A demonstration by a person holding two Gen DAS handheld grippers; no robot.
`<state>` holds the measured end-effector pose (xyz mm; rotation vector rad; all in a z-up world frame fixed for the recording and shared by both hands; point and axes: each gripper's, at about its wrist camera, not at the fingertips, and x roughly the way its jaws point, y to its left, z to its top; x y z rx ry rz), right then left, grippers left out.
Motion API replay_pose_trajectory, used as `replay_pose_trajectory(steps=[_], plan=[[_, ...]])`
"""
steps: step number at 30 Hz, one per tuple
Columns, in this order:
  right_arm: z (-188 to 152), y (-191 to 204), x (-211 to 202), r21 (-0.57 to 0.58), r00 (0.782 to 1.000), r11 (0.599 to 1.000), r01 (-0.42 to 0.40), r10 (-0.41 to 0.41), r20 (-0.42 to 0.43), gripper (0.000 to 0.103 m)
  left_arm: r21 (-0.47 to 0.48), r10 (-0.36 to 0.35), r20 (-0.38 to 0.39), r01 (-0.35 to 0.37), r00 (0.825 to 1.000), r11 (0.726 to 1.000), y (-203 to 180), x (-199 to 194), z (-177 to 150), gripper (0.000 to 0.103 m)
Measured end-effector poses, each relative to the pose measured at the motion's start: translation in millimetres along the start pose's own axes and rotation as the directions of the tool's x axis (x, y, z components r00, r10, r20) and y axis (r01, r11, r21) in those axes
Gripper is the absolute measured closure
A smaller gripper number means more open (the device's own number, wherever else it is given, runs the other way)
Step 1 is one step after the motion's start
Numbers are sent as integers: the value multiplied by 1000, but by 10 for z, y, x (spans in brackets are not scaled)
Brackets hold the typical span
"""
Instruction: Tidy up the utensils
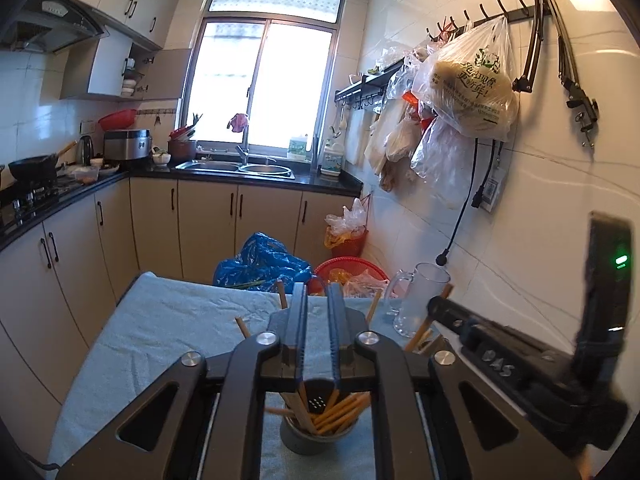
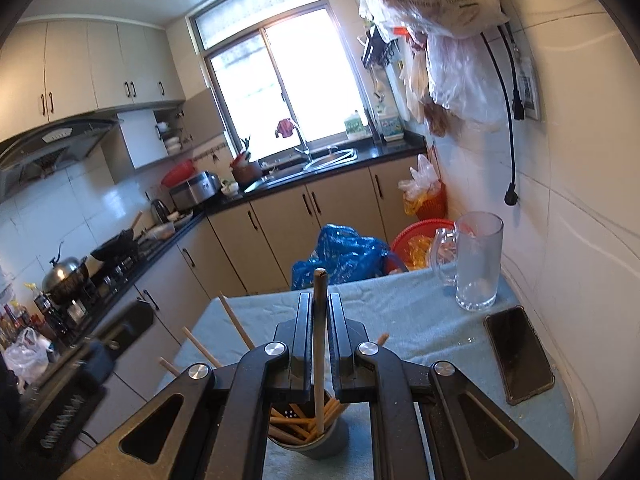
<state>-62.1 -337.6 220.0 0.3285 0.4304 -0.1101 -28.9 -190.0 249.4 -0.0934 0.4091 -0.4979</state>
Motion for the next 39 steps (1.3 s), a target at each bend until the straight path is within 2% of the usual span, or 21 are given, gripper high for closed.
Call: replay_pose_trajectory(steps=[3, 5, 7, 8, 14, 22, 27, 34, 39], plan=[[-28, -26, 54, 7, 1000, 1000, 5, -4, -19, 95, -18, -17, 9, 17, 1000, 1000, 25, -149, -12, 75], [-38, -38, 61, 14, 999, 1000, -2, 3, -32, 92, -20, -27, 25, 27, 999, 999, 28, -276, -10, 71], [-34, -48, 35, 24, 1000, 1000, -4, 5, -25, 72, -13, -30, 49, 30, 998, 999, 28, -431, 7, 65], [-24, -49, 11, 27, 1000, 1000, -3, 3, -18, 68, -9, -28, 61, 28, 998, 1000, 29, -505, 15, 62], [49, -16, -178, 24, 1000, 1000, -3, 2, 16, 63, -4, -16, 107, 16, 994, 1000, 105, -938, 32, 53], [65, 45, -622, 7, 997, 1000, 11, -11, 72, 51, 24, 81, 165, -86, 983, 996, 233, -1466, -36, 39], [-62, 104, -877, -26, 996, 999, 44, -42, 82, 45, 41, 124, 131, -130, 984, 991, 303, -1622, -183, 33], [-483, 133, -1247, -67, 991, 992, 110, -104, 84, 36, 87, 184, 59, -189, 981, 978, 344, -1718, -512, 24], [-847, 127, -1410, -54, 992, 992, 116, -113, 58, 35, 25, 237, 7, -237, 971, 971, 458, -1780, -747, 23]])
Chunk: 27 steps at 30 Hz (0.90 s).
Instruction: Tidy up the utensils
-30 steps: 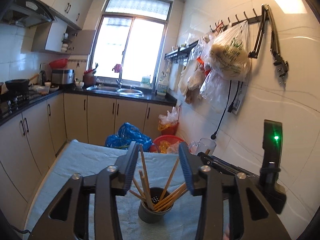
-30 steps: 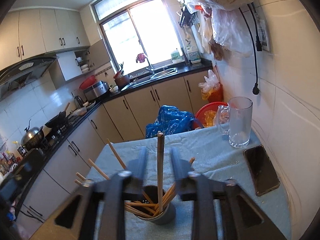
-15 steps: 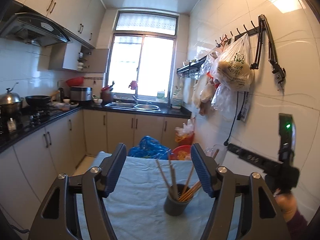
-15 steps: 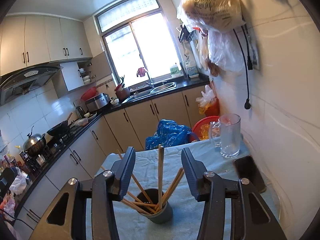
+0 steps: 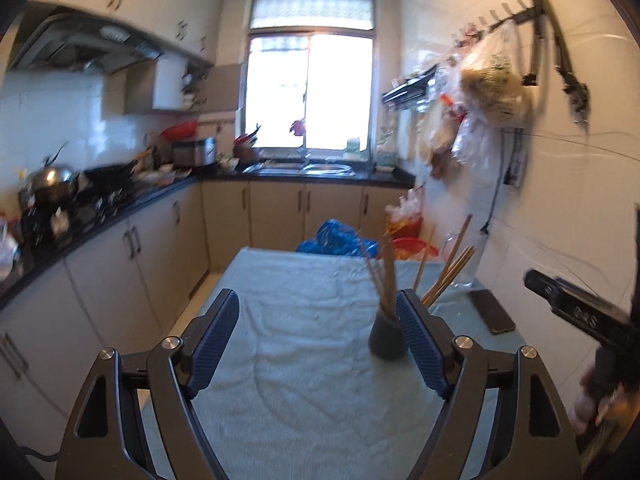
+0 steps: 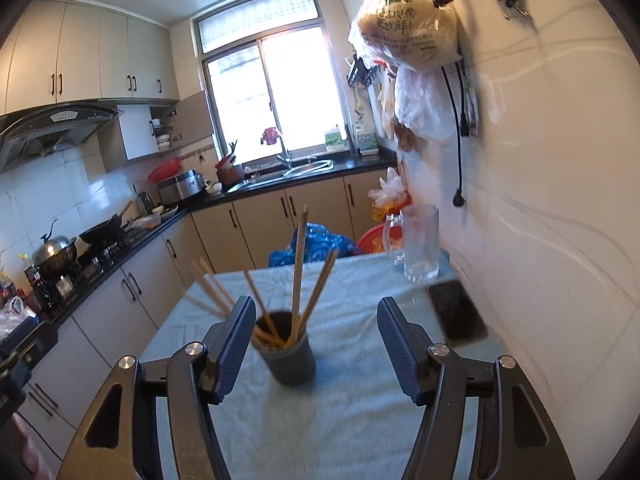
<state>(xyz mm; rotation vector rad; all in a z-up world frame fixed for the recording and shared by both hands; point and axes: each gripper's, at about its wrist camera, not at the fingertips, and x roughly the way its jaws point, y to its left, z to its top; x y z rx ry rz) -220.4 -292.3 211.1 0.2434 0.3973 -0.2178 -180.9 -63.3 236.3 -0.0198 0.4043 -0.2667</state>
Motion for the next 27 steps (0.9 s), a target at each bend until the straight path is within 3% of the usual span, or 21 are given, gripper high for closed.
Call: replay_pose_trajectory(steps=[5, 16, 27], plan=[[-303, 35, -81, -7, 999, 999, 32, -32, -30, 35, -81, -33, -104, 25, 994, 996, 138, 47, -168, 23], [-761, -68, -215, 86, 989, 989, 120, -112, -96, 32, -41, -28, -86, 25, 996, 999, 63, -136, -319, 17], [-848, -1, -297, 80, 985, 987, 139, -129, -116, 29, 7, -28, -95, 29, 995, 1000, -22, -206, -402, 15]])
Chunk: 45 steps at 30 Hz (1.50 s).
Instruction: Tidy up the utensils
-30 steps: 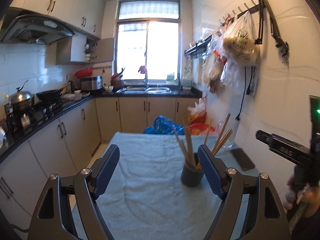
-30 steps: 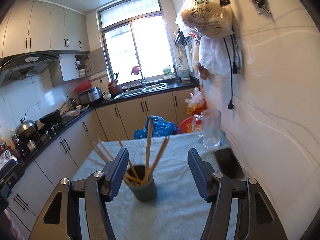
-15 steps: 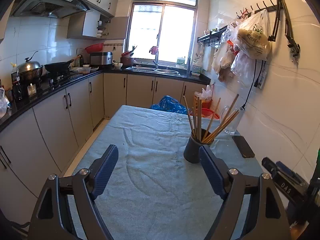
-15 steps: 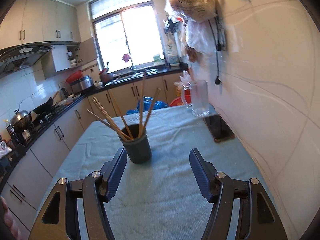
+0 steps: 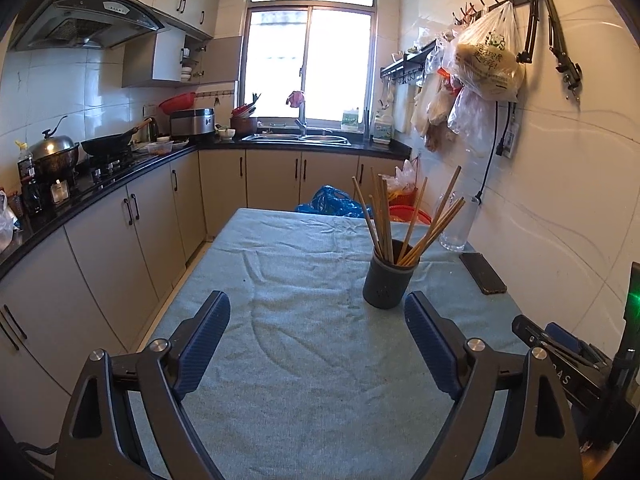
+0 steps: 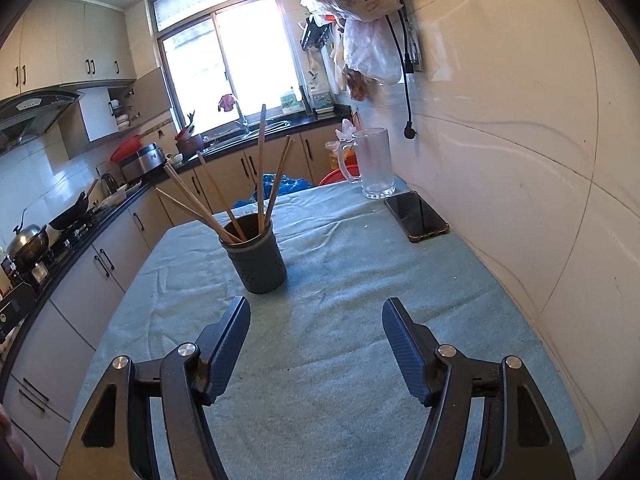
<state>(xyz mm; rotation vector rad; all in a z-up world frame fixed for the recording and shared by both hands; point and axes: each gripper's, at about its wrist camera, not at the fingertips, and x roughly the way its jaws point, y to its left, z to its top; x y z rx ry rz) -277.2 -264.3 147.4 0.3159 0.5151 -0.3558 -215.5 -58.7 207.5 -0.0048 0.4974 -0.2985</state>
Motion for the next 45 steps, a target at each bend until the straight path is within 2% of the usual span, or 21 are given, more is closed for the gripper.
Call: replay_pose_trajectory(steps=[13, 16, 22, 28, 32, 39, 45], plan=[[-60, -40, 152, 15, 999, 1000, 7, -6, -40, 29, 42, 42, -60, -39, 997, 998, -101, 263, -50, 15], [-76, -52, 194, 11, 999, 1000, 14, -13, -46, 29, 51, 70, -59, -67, 996, 996, -120, 315, -59, 11], [-70, -48, 206, 7, 999, 999, 31, -31, -34, 29, 43, 101, -12, -101, 995, 994, -102, 306, -50, 4], [-82, 21, 166, -25, 999, 999, 48, -48, -1, 28, 24, 147, 92, -150, 985, 988, -102, 157, -45, 0], [-88, 66, 158, -41, 999, 998, 53, -52, 8, 27, 2, 141, 132, -142, 981, 990, -73, 78, -38, 0], [-100, 91, 108, -50, 998, 997, 59, -58, 24, 27, 11, 176, 153, -180, 972, 984, -56, 46, -45, 0], [-112, 125, 82, -62, 998, 996, 63, -61, 29, 26, -1, 162, 156, -164, 974, 986, -12, 25, -58, 0]])
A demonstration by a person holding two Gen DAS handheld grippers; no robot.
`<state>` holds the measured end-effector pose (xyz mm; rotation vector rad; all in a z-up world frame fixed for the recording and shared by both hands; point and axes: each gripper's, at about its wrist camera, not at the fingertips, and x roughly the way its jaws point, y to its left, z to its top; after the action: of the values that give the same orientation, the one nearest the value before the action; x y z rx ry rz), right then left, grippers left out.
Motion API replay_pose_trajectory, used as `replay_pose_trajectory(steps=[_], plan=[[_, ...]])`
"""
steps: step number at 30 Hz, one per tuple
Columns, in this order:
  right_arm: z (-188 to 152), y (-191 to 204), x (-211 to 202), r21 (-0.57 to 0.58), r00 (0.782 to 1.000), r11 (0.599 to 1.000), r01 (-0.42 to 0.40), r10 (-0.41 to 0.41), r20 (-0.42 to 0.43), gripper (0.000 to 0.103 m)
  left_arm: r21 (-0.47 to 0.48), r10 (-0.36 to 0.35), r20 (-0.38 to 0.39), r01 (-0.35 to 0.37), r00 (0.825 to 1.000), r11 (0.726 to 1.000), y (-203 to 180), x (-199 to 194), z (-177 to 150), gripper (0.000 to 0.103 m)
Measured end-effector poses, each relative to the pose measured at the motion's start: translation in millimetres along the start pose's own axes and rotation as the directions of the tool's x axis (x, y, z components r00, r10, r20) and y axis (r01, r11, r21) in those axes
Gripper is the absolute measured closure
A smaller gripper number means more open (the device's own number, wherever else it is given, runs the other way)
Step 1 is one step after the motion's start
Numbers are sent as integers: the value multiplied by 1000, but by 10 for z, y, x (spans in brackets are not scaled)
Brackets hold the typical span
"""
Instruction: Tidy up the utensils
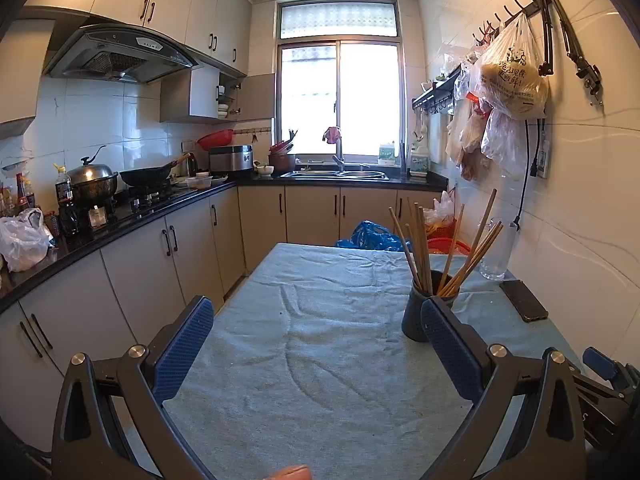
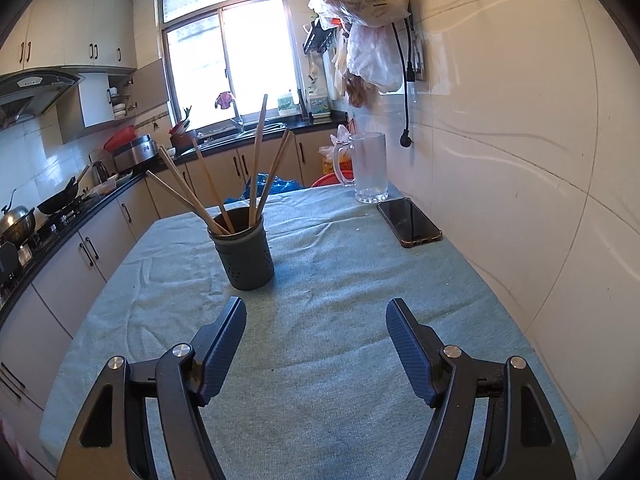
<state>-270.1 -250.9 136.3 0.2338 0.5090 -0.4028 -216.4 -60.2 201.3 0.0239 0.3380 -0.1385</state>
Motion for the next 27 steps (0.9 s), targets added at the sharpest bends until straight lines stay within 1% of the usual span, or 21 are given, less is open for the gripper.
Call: replay_pose_trajectory(steps=[4, 6, 8, 10, 12, 17, 22, 27], plan=[[-12, 25, -23, -10, 1000, 1000, 1, -1, 6, 26, 22, 23, 26, -24, 999, 999, -43, -40, -34, 0], [-17, 42, -40, -20, 1000, 1000, 5, -5, 13, 26, 32, 17, 34, -18, 999, 999, -64, -56, -53, 0], [-22, 57, -57, -30, 1000, 999, 10, -9, 19, 25, 32, 0, 16, 0, 1000, 999, -84, -40, -76, 0], [-21, 66, -64, -36, 1000, 999, 14, -13, 23, 25, 33, -26, -18, 26, 1000, 999, -97, -6, -100, 0], [-25, 57, -66, -37, 1000, 999, 18, -17, 25, 25, 41, -49, -58, 52, 997, 998, -121, 48, -131, 0], [-50, 5, -55, -36, 999, 999, 31, -31, 21, 24, 55, -83, -118, 90, 990, 994, -176, 151, -213, 0], [-48, -22, -56, -36, 999, 998, 44, -43, 27, 24, 51, -106, -158, 115, 982, 992, -237, 212, -287, 0], [-53, -46, -62, -33, 998, 998, 51, -50, 30, 23, 59, -115, -178, 127, 977, 990, -271, 246, -317, 0]])
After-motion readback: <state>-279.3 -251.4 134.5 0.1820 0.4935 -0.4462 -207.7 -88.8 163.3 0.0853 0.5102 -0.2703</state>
